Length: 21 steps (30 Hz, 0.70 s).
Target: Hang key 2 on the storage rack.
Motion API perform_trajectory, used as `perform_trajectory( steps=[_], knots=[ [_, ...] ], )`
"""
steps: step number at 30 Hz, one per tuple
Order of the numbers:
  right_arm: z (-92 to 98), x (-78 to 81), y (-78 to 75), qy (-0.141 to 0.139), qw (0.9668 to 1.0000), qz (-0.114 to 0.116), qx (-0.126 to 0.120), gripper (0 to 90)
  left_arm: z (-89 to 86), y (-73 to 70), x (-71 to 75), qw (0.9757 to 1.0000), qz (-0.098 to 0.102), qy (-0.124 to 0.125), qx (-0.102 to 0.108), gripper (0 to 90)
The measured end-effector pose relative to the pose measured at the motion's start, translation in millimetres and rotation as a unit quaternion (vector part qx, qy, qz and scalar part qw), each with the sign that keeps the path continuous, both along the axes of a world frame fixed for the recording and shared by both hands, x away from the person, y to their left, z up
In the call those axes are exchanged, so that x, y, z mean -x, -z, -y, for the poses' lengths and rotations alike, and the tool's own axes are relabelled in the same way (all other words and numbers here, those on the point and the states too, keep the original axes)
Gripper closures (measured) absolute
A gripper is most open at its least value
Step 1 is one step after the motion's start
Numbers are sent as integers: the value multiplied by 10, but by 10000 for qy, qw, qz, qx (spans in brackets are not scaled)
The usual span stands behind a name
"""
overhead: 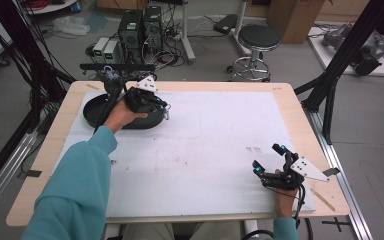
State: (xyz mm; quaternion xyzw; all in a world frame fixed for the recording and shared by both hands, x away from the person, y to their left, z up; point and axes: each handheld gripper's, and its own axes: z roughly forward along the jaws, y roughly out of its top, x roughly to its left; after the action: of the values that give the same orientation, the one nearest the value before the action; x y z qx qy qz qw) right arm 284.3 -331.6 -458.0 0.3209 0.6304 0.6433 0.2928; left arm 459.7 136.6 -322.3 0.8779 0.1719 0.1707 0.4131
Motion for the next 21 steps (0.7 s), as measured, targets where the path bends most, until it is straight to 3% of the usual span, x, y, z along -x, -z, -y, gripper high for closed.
perform_trajectory(
  steps=[10, 21],
  knots=[
    [1, -3, 0, 2, 10000, 16, 7, 8, -266, -178, 21, 9988, 169, -261, 373, 884],
    [1, -2, 0, 1, 10000, 7, 2, 8, -541, -396, 54, 9964, 393, -516, 547, 883]
  ],
)
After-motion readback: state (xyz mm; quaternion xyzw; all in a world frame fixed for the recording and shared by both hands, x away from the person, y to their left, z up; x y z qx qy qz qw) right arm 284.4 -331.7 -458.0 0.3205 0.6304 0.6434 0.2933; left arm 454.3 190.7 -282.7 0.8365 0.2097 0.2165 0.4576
